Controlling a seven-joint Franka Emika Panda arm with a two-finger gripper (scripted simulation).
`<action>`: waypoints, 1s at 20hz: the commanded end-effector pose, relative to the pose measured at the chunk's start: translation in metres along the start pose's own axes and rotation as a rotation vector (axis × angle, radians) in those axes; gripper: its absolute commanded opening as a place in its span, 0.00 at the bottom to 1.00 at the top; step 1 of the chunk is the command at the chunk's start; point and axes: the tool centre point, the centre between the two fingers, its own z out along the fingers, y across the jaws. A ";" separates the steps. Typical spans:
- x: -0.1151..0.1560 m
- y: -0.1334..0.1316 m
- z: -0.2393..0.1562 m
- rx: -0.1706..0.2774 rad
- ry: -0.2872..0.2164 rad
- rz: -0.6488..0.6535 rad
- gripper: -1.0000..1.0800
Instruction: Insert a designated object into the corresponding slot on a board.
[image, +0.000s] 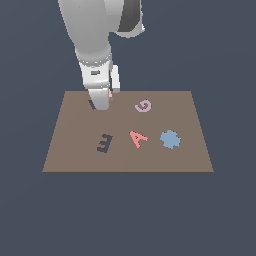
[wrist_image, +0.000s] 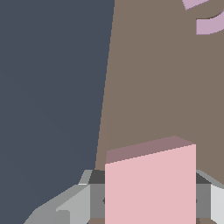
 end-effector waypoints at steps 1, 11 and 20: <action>-0.009 0.005 0.000 0.000 0.000 -0.045 0.00; -0.028 0.020 -0.001 0.000 0.000 -0.150 0.00; -0.030 0.022 0.002 0.000 0.000 -0.161 0.00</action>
